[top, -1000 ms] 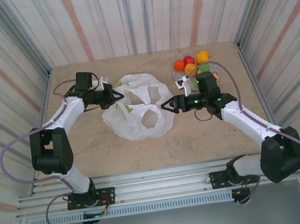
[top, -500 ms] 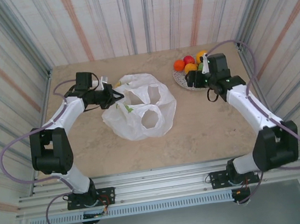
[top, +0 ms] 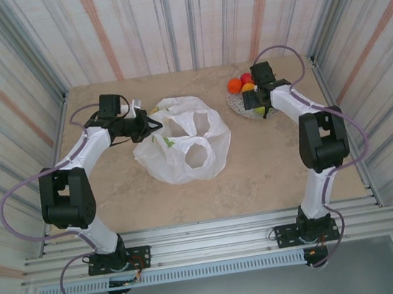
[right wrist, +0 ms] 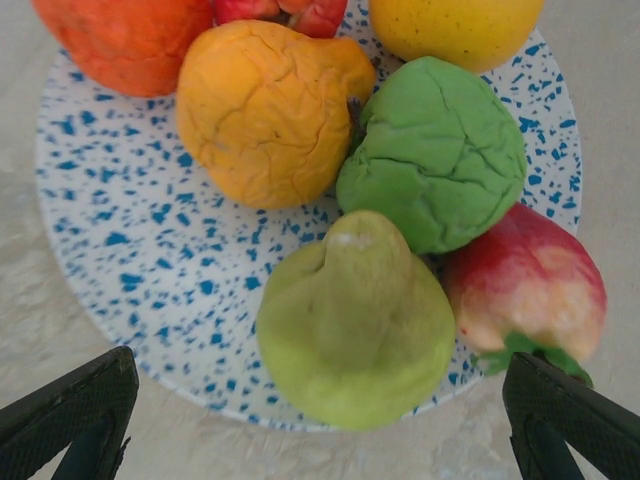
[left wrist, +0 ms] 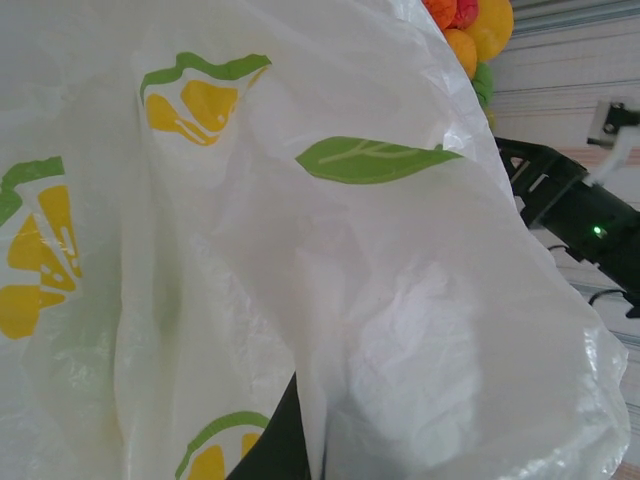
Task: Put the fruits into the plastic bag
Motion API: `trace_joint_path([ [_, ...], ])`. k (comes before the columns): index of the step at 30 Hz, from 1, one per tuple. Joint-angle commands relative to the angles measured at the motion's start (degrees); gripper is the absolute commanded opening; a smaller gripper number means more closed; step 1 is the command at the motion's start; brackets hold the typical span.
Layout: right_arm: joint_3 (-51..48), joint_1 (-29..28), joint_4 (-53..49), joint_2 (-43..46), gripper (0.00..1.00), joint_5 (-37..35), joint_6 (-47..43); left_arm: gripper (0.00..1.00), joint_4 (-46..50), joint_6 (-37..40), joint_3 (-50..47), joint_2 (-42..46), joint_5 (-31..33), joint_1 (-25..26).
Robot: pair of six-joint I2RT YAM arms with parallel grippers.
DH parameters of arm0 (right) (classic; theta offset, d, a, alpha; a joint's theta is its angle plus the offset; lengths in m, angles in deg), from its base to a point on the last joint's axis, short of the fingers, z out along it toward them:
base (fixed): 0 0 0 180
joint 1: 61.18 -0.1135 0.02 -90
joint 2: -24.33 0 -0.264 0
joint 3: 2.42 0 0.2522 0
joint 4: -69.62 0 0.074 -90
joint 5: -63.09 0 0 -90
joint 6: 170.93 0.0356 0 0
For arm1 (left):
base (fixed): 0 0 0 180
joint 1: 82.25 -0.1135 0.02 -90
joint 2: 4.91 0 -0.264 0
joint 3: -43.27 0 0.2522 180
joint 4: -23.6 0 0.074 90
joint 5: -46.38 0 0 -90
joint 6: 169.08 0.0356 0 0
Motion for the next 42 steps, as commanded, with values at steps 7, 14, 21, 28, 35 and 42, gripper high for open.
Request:
trace_joint_path([
  [7, 7.6, 0.3, -5.8, -8.7, 0.96, -1.7, -4.0, 0.01, 0.0, -0.2, -0.4, 0.6, -0.8, -0.3],
  [14, 8.8, 0.2, -7.8, -10.2, 0.95, 0.6, -4.6, 0.01, 0.0, -0.4, -0.3, 0.4, -1.1, -0.5],
  [21, 9.8, 0.4, -8.0, -11.4, 0.95, 0.1, -4.4, 0.01, -0.1, -0.4, -0.3, 0.5, -1.1, -0.5],
  [28, 12.1, 0.5, -8.1, -13.9, 0.95, 0.4, -5.3, 0.01, -0.1, -0.4, -0.3, 0.5, -1.3, -0.5],
  [35, 13.1, 0.8, -8.7, -15.1, 0.85, 0.8, -5.7, 0.01, -0.1, -0.4, -0.3, 0.5, -1.4, -0.6],
  [42, 12.8, 1.0, -9.3, -13.4, 0.74, 1.3, -5.6, 0.01, -0.1, -0.5, -0.3, 0.6, -1.4, -0.6],
])
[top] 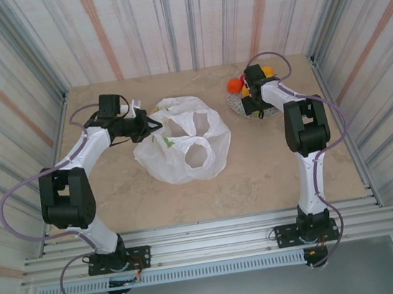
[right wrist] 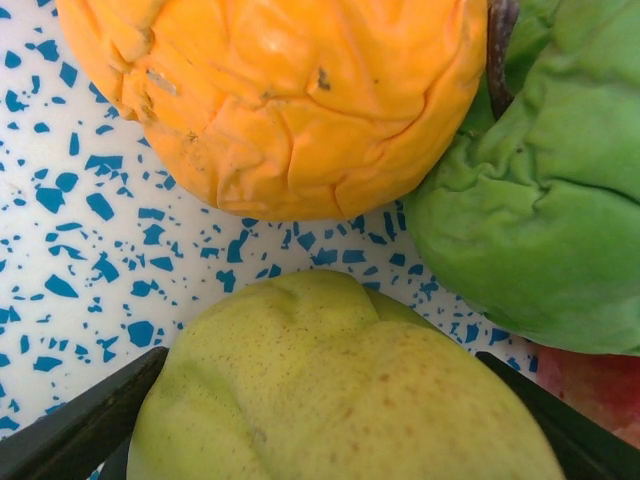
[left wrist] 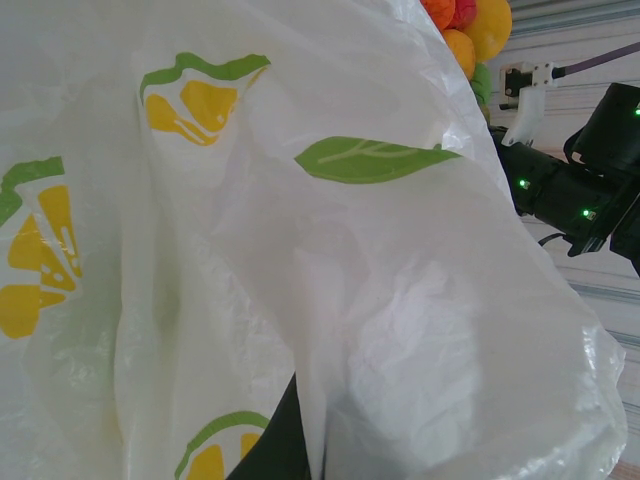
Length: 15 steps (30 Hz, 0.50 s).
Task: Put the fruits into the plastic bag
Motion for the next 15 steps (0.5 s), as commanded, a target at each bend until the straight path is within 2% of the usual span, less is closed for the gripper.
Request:
trace_joint_path([
  [1, 1.2, 0.2, -2.1, 1.6, 0.73, 1.0, -0.5, 0.01, -0.1, -0.5, -0.3, 0.6, -1.3, -0.5],
  [9, -4.2, 0.1, -1.3, 11.1, 0.64, 6.1, 2.8, 0.01, -0.4, -0.8, -0.3, 0.8, -1.5, -0.4],
  [15, -13.7, -1.3, 1.4, 24.5, 0.59, 14.2, 7.5, 0.01, -0.5, -0.8, -0.5, 0.9, -1.6, -0.4],
])
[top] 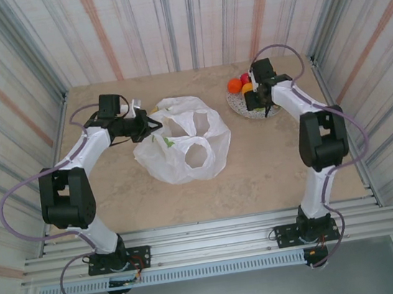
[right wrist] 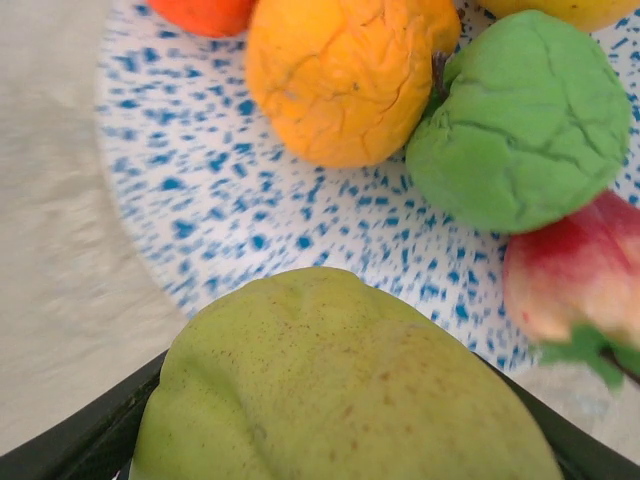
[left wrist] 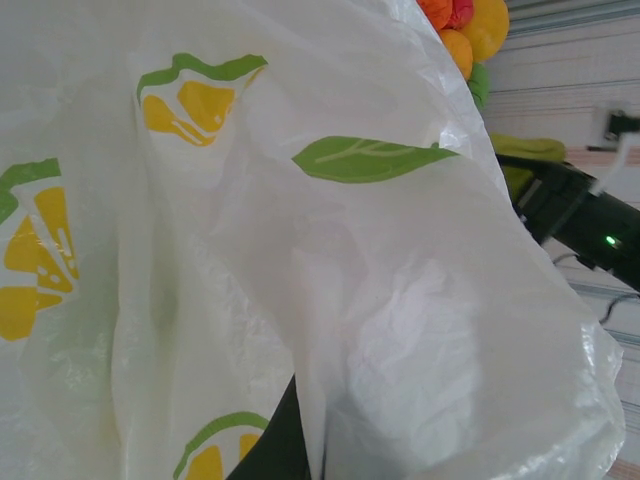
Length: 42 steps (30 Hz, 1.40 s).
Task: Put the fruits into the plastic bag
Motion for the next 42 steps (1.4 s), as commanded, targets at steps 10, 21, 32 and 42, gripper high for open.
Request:
trace_joint_path([
  [10, -25.8, -9.2, 5.5, 33.4, 0.55, 20.6, 10.4, 0.01, -0.4, -0.9, -0.6, 1.0, -1.1, -0.5],
  [21, -32.7, -24.1, 11.1, 32.8, 0.55, 17.0, 7.3, 0.01, -0.5, -1.0, -0.7, 1.1, -1.3, -0.2],
  [32, -28.1, -26.2, 18.0, 19.5, 0.54, 18.6, 7.1, 0.01, -0.5, -0.9, -0.7, 1.3, -1.5, 0.2],
  [42, -26.4, -28.8, 30.9, 12.7, 0.56, 17.5, 14.7, 0.01, -0.5, -1.1, -0.4, 1.3, -2.3, 0.8],
])
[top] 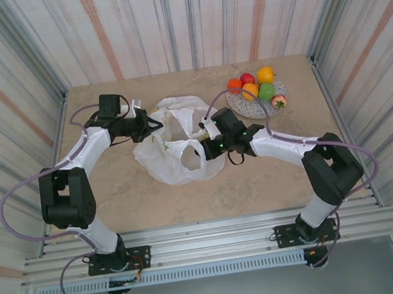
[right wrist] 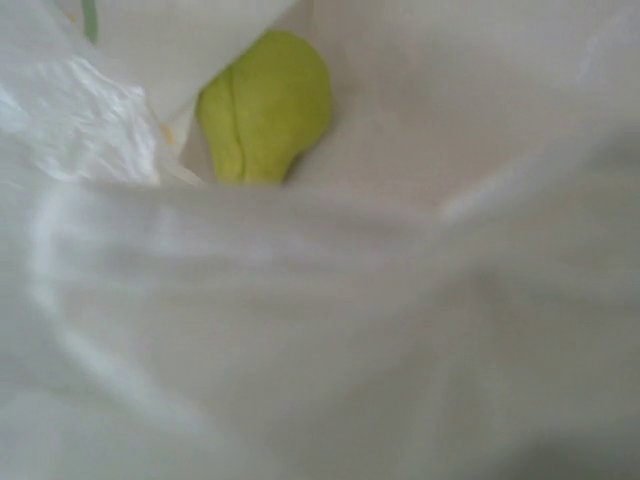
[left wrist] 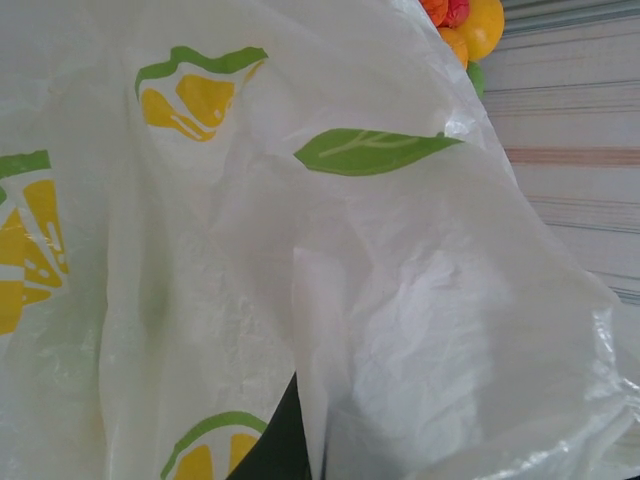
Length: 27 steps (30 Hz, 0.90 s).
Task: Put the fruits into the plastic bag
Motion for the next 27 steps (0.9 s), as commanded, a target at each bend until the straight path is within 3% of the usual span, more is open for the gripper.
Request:
trace_joint_path([
  [1, 1.7, -1.5, 7.8, -2.4, 0.56, -2.0, 4.9, 0.01, -0.3, 0.0, -0.4, 1.2, -1.6, 0.7],
  [4, 3.1, -2.7, 11.6, -5.1, 0.56, -6.8, 9.9, 0.01, -0.3, -0.1, -0.3, 1.3, -1.8, 1.0],
  [9, 8.0, -4.7, 10.1, -10.8, 0.55, -19.0, 23.4, 0.01, -0.5, 0.2, -0.2, 1.6, -2.3, 1.8],
  [13, 10.8, -6.5, 10.5, -15.2, 0.59, -24.5, 30.6, 0.01, -0.5, 0.3, -0.2, 1.6, -2.7, 2.5],
  [17, 14.0, -7.3, 10.4, -18.9, 0.61, -22.1, 33.6, 0.01, -0.5, 0.3, -0.2, 1.8, -2.5, 2.5],
  [27, 14.5, -7.5, 14.4, -19.6, 0.84, -3.6, 30.5, 0.01, -0.5, 0.3, -0.2, 2.4, -2.4, 2.0],
])
